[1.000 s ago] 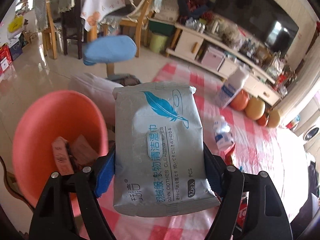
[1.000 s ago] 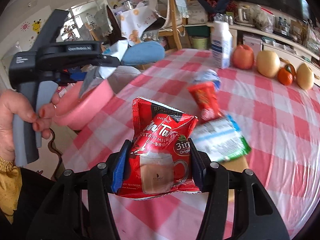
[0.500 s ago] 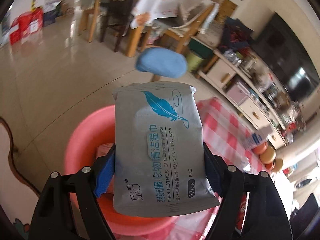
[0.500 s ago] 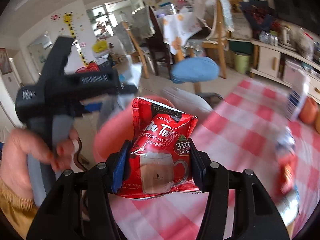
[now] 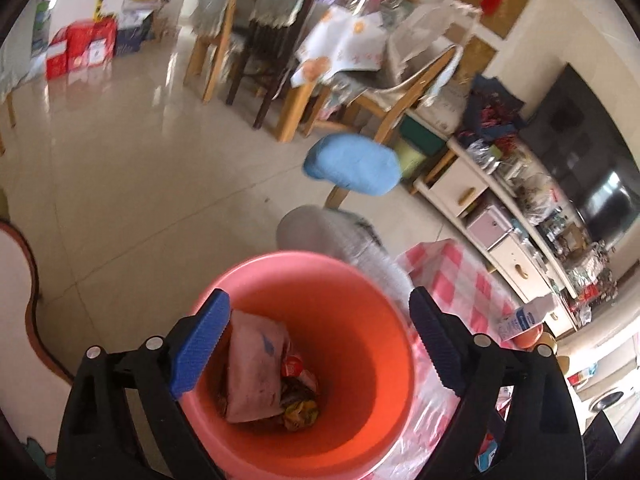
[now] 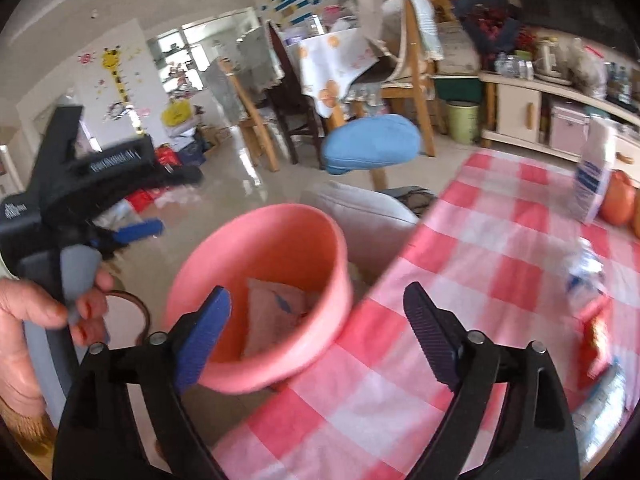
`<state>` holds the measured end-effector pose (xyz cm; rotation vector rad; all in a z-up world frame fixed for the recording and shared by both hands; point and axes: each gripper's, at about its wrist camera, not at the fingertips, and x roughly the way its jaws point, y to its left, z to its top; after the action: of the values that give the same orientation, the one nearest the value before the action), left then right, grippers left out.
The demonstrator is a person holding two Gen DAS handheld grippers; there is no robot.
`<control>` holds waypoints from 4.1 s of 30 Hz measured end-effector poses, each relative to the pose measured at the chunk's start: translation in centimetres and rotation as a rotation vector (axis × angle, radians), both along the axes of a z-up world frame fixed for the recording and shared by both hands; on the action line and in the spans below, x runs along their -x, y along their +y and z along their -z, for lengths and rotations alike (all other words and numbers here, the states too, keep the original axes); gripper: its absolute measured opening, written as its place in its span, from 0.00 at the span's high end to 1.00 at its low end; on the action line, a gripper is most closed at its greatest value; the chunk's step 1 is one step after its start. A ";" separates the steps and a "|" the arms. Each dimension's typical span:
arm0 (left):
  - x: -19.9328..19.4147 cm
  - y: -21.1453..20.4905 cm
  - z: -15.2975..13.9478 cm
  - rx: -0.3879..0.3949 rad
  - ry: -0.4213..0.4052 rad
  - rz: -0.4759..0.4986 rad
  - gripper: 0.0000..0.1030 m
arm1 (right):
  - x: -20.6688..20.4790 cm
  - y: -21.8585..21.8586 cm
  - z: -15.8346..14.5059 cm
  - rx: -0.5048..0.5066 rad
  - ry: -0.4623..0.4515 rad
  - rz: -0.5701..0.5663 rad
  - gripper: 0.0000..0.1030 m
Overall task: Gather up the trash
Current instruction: 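Drop the wipes pack from the left tool into the basin while the right tool drops the sachet, then move both tools back over the table toward the remaining items, then grasp the green-and-white snack bag with the left tool while the right tool grasps the gold box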
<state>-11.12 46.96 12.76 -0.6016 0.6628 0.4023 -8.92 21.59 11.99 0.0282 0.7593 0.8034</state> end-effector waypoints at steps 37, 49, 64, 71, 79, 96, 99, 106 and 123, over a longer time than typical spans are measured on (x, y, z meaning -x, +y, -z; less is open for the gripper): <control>-5.0 -25.2 -4.5 -0.339 -0.041 0.575 0.08 | 3.3 -22.2 -0.1 0.128 -0.131 0.319 0.07; -6.5 -30.5 -3.0 -0.404 0.044 0.646 0.08 | 2.4 -27.1 1.3 0.105 -0.071 0.382 0.06; -7.8 -35.7 -0.9 -0.468 0.143 0.728 0.08 | 1.6 -30.6 2.5 0.125 -0.029 0.392 0.06; -7.5 -37.8 1.1 -0.460 0.199 0.898 0.08 | 1.5 -30.7 3.5 0.166 0.010 0.325 0.06; -7.0 -38.6 5.3 -0.490 0.315 1.041 0.08 | 1.7 -29.2 6.3 0.214 0.095 0.206 0.06; -7.9 -40.4 9.9 -0.474 0.422 1.160 0.20 | 2.0 -25.9 8.1 0.272 0.077 0.111 0.07; -8.1 -40.4 10.0 -0.467 0.416 1.158 0.21 | 2.0 -25.7 8.3 0.276 0.071 0.107 0.07; -7.9 -40.5 10.0 -0.453 0.404 1.169 0.23 | 1.7 -25.3 8.9 0.299 0.080 0.097 0.22; -7.7 -40.0 10.0 -0.493 0.425 1.189 0.18 | 1.4 -26.8 8.8 0.376 0.034 0.149 0.40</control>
<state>-3.41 7.01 2.76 0.4060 1.1512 -0.4406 -10.34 -5.21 3.16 -0.2367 0.9190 0.5110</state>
